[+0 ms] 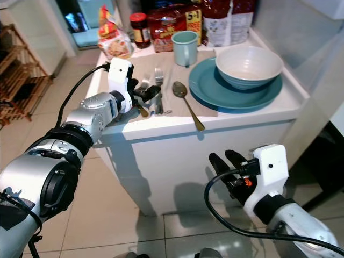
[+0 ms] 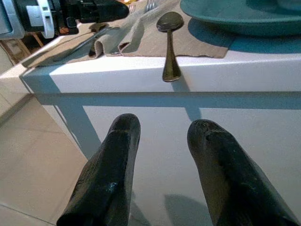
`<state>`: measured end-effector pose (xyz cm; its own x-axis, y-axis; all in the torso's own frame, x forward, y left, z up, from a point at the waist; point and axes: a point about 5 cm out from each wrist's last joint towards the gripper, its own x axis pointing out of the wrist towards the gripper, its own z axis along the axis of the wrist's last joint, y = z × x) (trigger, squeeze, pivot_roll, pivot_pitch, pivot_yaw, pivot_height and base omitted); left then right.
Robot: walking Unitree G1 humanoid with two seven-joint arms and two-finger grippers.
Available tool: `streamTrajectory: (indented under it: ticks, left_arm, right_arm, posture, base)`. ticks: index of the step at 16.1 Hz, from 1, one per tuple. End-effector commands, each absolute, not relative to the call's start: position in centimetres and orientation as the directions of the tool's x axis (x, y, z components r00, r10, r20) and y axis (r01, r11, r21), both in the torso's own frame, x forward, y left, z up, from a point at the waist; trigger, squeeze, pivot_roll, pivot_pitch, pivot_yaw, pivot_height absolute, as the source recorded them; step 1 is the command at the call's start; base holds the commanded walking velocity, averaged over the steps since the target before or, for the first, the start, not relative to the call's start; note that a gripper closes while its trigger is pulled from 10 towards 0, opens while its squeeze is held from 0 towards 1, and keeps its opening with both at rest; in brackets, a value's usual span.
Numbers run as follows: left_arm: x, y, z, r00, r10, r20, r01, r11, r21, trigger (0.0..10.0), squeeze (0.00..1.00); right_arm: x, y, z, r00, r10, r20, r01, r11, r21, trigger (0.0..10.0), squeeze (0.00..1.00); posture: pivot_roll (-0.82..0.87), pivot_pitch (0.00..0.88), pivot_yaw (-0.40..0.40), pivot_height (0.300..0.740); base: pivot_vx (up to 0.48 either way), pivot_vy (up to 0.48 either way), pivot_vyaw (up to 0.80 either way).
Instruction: Setting the table
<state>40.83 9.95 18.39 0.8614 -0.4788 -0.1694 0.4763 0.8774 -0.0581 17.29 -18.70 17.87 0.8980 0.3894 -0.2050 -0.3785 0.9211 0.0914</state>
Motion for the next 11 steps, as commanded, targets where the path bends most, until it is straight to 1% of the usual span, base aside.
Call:
streamTrajectory:
  ticks: [1, 2, 5, 8, 10, 11]
  left_arm:
    - [41.1, 10.5, 19.0, 0.878, -0.446, -0.172, 0.453, 0.891, 0.001, 10.0, 0.0]
    - [41.1, 10.9, 18.7, 0.891, -0.411, -0.195, 0.428, 0.903, 0.051, 10.0, 0.0]
    - [41.2, 11.9, 18.6, 0.912, -0.362, -0.192, 0.373, 0.927, 0.025, 10.0, 0.0]
    - [41.2, 12.7, 18.4, 0.923, -0.337, -0.187, 0.341, 0.94, -0.013, 10.0, 0.0]
    - [41.2, 13.0, 18.2, 0.927, -0.322, -0.194, 0.325, 0.945, -0.014, 10.0, 0.0]
    - [41.2, 13.1, 18.1, 0.927, -0.317, -0.203, 0.32, 0.947, -0.017, 8.6, 0.0]
  right_arm:
    - [17.0, -18.6, 18.3, 0.891, 0.404, -0.208, -0.395, 0.915, 0.083, 10.0, 0.0]
    - [17.0, -18.7, 18.4, 0.886, 0.41, -0.216, -0.403, 0.912, 0.075, 10.0, 0.0]
    - [17.1, -18.8, 18.6, 0.877, 0.425, -0.225, -0.42, 0.905, 0.072, 10.0, 0.0]
    - [17.2, -18.7, 18.7, 0.86, 0.448, -0.243, -0.445, 0.893, 0.072, 10.0, 0.0]
    - [17.3, -18.7, 18.7, 0.854, 0.457, -0.249, -0.454, 0.888, 0.072, 10.0, 0.0]
    - [17.3, -18.7, 18.7, 0.849, 0.463, -0.256, -0.461, 0.885, 0.07, 10.0, 0.0]
  posture:
    - [-0.3, 0.118, 0.146, 0.74]
    - [-0.31, 0.117, 0.14, 0.74]
    - [-0.31, 0.116, 0.128, 0.74]
    - [-0.31, 0.116, 0.123, 0.74]
    - [-0.31, 0.113, 0.113, 0.74]
    - [-0.31, 0.112, 0.112, 0.74]
  base:
    - [0.0, 0.0, 0.0]
    - [0.0, 0.0, 0.0]
    - [0.0, 0.0, 0.0]
    - [0.0, 0.0, 0.0]
    - [0.0, 0.0, 0.0]
    - [0.0, 0.0, 0.0]
